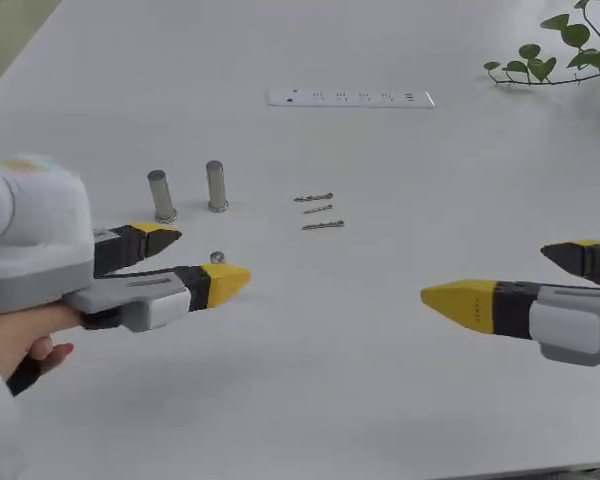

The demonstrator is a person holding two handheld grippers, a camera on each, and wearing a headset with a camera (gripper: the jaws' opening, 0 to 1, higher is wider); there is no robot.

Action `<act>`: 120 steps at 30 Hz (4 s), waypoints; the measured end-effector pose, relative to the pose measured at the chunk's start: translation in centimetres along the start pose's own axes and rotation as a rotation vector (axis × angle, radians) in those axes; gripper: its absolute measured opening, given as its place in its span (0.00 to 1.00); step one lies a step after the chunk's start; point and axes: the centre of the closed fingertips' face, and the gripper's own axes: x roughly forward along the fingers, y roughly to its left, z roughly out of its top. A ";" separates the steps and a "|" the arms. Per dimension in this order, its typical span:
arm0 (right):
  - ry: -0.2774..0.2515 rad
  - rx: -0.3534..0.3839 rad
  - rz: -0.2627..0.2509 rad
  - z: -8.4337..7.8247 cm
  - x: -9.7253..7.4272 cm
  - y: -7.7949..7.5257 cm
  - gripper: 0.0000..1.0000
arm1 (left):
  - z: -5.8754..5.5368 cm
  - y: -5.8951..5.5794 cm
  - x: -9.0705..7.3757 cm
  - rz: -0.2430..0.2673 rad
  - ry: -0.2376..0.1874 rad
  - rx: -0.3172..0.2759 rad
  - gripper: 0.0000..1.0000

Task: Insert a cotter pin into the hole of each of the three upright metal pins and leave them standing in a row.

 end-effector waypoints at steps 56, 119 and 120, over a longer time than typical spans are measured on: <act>0.285 -0.636 0.229 6.3 11.6 -2.4 0.40 | -3.2 1.0 -3.3 -0.058 0.077 -0.020 0.89; 0.648 -1.170 0.489 2.4 24.9 -2.6 0.00 | -5.4 1.5 -3.6 -0.017 0.149 -0.074 0.83; 0.644 -1.175 0.487 2.6 25.1 -2.7 0.00 | -5.4 1.4 -3.5 -0.019 0.148 -0.074 0.83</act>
